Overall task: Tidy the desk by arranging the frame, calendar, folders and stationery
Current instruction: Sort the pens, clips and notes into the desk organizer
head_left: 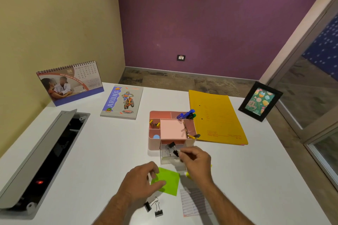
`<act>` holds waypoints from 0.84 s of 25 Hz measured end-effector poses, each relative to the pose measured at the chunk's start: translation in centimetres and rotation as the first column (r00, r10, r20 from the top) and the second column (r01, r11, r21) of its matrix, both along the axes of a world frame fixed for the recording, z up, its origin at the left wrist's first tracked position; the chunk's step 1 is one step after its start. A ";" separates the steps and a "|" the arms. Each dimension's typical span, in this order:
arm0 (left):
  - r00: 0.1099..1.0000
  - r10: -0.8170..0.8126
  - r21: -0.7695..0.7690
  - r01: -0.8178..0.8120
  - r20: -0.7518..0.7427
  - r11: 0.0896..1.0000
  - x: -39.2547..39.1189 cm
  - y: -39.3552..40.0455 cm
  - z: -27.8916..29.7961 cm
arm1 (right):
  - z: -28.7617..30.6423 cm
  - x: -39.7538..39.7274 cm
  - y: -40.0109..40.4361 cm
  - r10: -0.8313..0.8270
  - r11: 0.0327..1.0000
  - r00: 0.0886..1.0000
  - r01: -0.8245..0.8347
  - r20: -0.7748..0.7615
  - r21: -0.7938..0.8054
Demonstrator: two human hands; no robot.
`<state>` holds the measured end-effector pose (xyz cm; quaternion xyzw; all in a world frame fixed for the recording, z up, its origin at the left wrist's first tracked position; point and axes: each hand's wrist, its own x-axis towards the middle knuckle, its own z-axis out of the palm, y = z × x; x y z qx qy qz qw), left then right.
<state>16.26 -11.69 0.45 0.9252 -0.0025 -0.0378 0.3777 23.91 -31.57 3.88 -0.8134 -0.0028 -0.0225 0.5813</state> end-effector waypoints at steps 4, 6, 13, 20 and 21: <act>0.947 -0.201 0.069 0.224 -0.252 0.972 -0.9 1.7 -0.5 | -0.7 2.6 -0.5 0.163 0.916 0.958 -0.059 0.235 -0.396; 0.919 -0.240 0.140 0.295 -0.313 0.945 -1.4 1.9 -1.0 | -1.4 3.3 -0.6 0.258 0.819 0.937 -0.084 0.234 -0.567; 0.926 -0.204 0.173 0.268 -0.317 0.948 -2.4 1.3 -2.7 | -1.9 4.6 0.1 0.446 0.639 0.868 -0.139 0.217 -0.757; 0.994 -0.026 -0.054 0.021 -0.107 0.998 -2.1 1.0 -3.6 | -2.3 4.4 0.1 0.419 0.584 0.902 -0.179 0.105 -0.792; 0.998 0.012 -0.113 -0.019 -0.069 0.993 -1.8 0.7 -3.4 | -2.1 4.1 0.0 0.423 0.577 0.902 -0.197 0.083 -0.793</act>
